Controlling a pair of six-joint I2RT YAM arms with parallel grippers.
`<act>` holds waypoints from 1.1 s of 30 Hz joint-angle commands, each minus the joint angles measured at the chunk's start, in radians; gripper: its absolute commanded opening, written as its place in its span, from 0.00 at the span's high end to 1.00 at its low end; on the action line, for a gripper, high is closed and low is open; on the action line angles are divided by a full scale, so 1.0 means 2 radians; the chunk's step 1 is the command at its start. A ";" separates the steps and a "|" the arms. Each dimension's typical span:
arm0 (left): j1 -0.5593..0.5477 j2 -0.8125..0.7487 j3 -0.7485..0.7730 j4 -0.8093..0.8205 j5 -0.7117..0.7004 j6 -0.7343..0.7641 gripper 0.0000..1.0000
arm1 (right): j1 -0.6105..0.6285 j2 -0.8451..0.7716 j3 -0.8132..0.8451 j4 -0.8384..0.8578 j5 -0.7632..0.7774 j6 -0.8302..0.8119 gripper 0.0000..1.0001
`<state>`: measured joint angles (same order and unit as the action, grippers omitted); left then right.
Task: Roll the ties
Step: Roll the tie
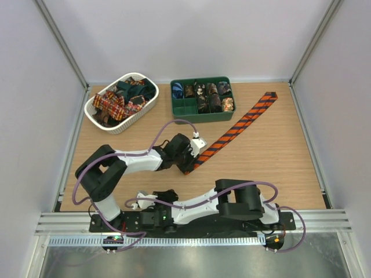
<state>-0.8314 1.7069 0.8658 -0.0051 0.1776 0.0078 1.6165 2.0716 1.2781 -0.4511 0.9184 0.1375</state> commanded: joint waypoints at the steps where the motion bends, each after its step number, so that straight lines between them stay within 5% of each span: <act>1: -0.003 0.018 0.005 -0.050 -0.001 -0.001 0.71 | -0.018 0.030 0.060 -0.101 0.031 0.006 0.66; 33: -0.005 0.040 0.096 -0.224 0.016 -0.076 0.71 | -0.100 0.099 0.079 -0.115 0.039 -0.047 0.52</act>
<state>-0.8322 1.7748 1.0481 -0.3290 0.1936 -0.1146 1.4376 2.2333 1.4548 -0.6930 1.0790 0.0425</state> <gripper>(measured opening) 0.296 0.475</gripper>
